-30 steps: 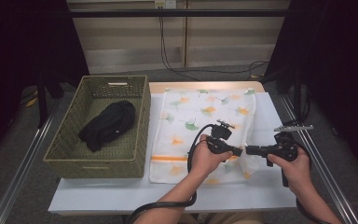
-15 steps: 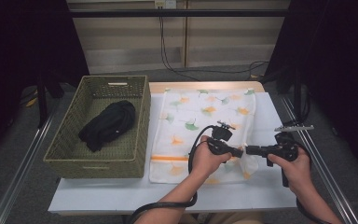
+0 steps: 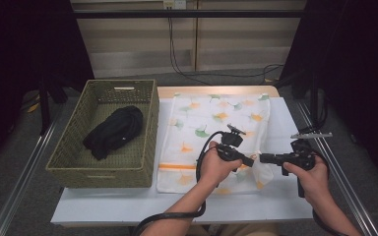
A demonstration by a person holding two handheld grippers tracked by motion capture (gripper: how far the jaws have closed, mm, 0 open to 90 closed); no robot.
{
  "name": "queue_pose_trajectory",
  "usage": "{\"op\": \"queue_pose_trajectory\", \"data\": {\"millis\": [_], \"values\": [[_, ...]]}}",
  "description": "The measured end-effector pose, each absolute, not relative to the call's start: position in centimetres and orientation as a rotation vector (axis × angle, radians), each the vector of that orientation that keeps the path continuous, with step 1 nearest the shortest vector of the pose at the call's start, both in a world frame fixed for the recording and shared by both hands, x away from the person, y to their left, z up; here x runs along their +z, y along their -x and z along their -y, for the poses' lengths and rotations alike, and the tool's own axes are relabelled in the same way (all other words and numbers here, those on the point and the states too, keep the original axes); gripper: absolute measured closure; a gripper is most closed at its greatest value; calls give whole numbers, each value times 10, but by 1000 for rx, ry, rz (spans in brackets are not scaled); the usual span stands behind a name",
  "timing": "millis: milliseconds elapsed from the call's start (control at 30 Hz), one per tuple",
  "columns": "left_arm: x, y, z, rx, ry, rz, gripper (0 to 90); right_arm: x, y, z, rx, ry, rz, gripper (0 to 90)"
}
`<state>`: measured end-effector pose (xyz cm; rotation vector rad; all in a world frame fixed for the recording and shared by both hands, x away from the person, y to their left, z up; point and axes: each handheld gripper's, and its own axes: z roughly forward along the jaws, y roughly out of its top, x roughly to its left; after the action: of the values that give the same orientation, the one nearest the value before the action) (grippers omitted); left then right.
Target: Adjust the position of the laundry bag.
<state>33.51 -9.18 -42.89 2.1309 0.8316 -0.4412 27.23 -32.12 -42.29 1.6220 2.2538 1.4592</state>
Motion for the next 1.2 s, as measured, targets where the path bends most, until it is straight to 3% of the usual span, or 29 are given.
{"op": "queue_pose_trajectory", "data": {"millis": [1200], "values": [[-431, -336, 95, -361, -2120, -761, 891, -426, -272, 326, 1575, -1677, -2232, 875]]}}
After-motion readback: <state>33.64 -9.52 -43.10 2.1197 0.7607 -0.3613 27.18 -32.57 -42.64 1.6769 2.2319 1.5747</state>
